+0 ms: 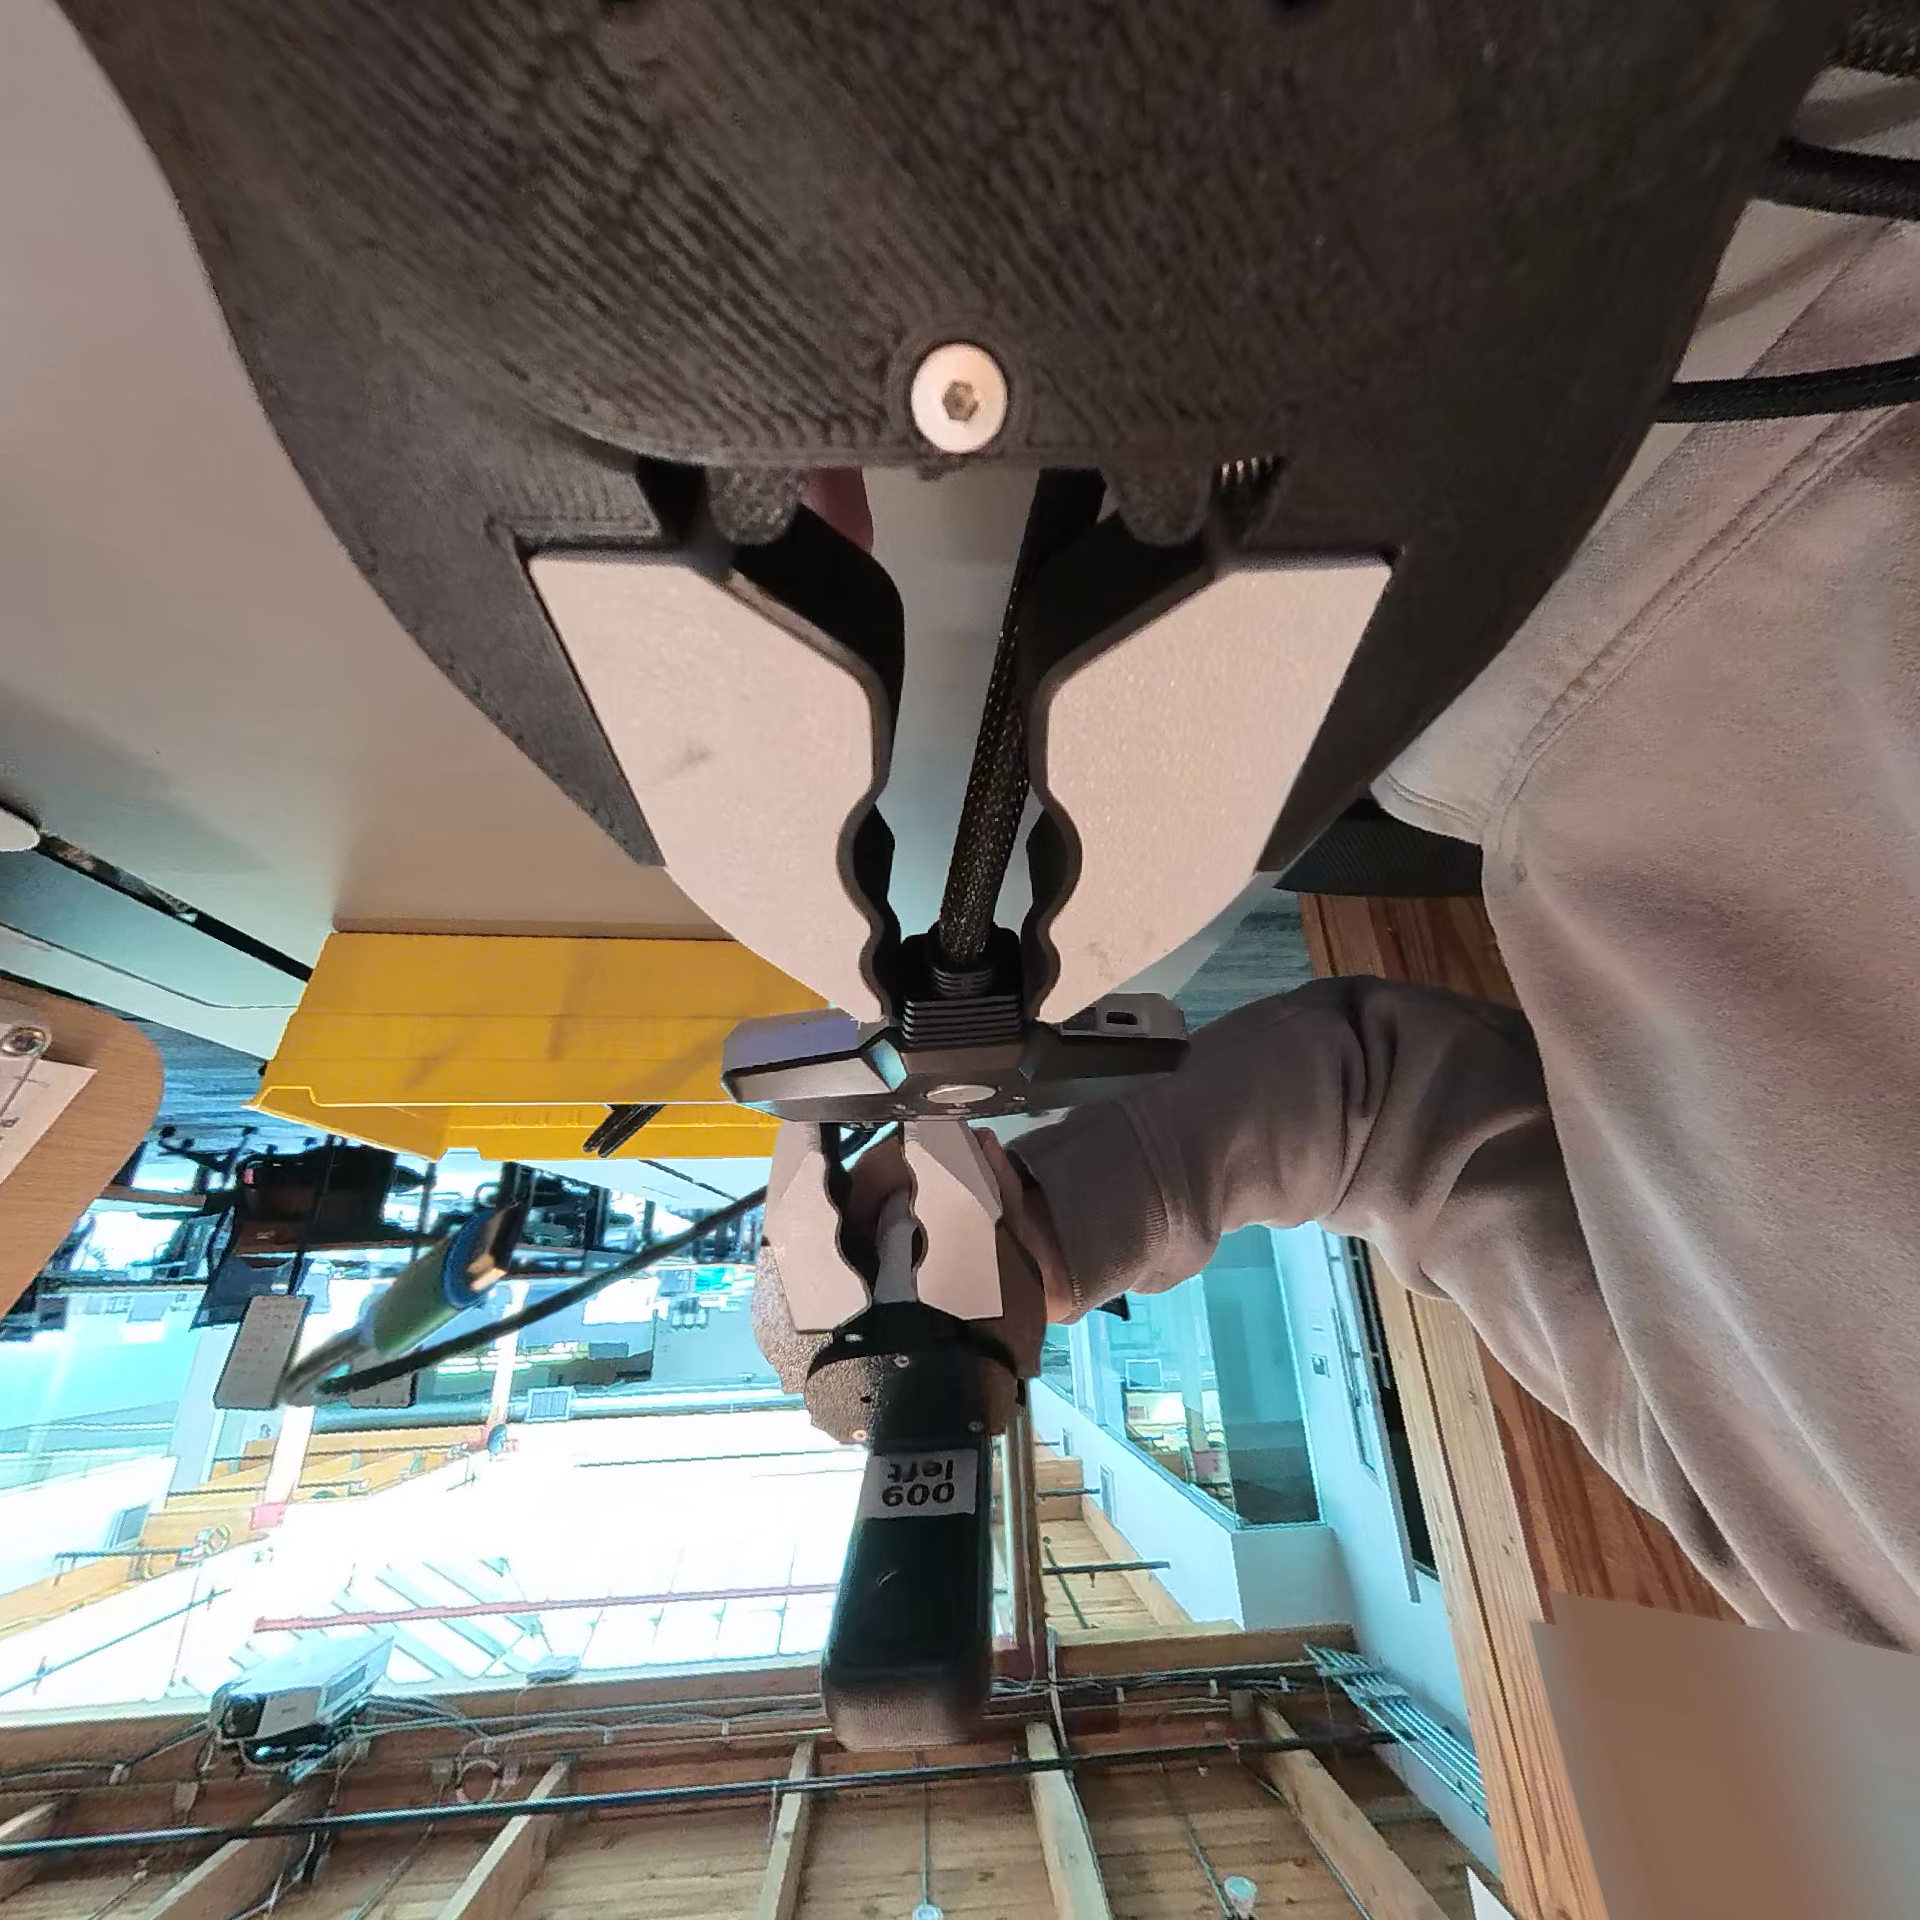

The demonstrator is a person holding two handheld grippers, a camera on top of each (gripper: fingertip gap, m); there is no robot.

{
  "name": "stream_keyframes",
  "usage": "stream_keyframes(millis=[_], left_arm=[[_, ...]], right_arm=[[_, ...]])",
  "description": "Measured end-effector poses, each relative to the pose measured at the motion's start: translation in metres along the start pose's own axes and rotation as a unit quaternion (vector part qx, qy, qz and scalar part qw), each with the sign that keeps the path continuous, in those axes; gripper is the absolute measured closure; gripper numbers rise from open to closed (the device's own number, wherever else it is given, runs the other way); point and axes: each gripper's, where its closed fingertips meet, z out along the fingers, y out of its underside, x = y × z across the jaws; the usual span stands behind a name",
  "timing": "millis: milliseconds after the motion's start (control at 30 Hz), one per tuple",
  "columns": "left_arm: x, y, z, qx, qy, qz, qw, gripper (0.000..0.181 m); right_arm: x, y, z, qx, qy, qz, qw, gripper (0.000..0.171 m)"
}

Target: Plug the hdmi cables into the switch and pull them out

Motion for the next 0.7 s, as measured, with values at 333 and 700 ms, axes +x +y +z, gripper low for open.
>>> stream_keyframes(millis=[333,700], left_arm=[[-0.007,0.015,0.003,-0.061,-0.032,0.072,0.995,0.161],[-0.014,-0.022,-0.004,0.088,-0.028,0.030,0.995,0.159]], right_arm=[[0.002,0.010,0.008,-0.034,0.009,0.010,0.999,0.149],[0.006,-0.012,0.000,0.032,0.026,-0.012,0.999,0.149]])
